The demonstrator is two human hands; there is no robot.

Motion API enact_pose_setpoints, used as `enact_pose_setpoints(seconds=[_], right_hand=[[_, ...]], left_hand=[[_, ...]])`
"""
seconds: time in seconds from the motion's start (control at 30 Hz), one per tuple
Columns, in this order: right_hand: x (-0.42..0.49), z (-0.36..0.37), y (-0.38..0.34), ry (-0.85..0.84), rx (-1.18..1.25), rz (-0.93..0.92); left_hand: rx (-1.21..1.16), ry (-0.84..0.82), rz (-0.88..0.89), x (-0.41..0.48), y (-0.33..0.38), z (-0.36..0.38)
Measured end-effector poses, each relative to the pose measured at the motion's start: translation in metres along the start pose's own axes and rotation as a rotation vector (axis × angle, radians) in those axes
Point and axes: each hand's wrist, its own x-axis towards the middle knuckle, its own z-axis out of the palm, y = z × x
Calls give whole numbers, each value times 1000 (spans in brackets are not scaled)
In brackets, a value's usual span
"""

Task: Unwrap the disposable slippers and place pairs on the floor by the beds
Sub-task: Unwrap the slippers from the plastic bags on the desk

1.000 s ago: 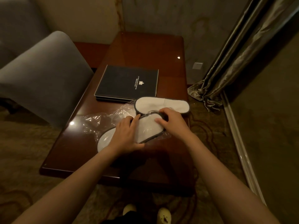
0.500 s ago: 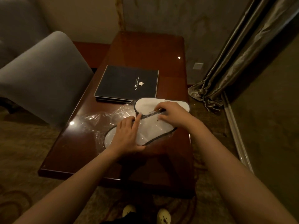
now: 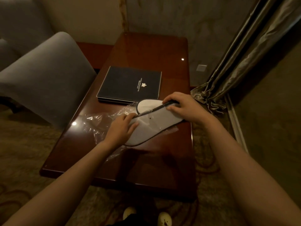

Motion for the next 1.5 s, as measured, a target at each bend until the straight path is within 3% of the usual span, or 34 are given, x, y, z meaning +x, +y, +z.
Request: enact_pose_setpoints(seconds=[0.2, 0.3, 0.5, 0.63, 0.8, 0.97, 1.07, 1.23, 1.3, 1.4, 1.5], right_hand=[[4, 16, -4, -170, -384, -1], [4, 36, -7, -177, -432, -3], [1, 15, 14, -78, -447, 60], [-4, -3, 26, 6, -400, 126], [-1, -5, 37, 138, -167, 250], [5, 19, 49, 239, 31, 392], [8, 32, 60, 333, 254, 528], [9, 42, 80, 424, 467, 654], [10, 44, 89, 467, 486, 694], [13, 44, 102, 514, 505, 737], [15, 42, 116, 523, 499, 759]], left_hand=[[24, -18, 115, 7, 10, 2], [41, -6, 131, 6, 15, 8], [-58, -102, -75, 2, -10, 14], [-14, -181, -200, -3, -36, 23], [171, -330, -353, -11, -52, 35], [321, -177, -334, -7, -41, 39], [162, -214, -386, 5, -26, 37], [-45, -47, -455, 22, 2, 35], [-229, -12, -531, 33, 21, 38], [-701, -74, -681, 51, 62, 48], [-864, -101, -784, 72, 95, 66]])
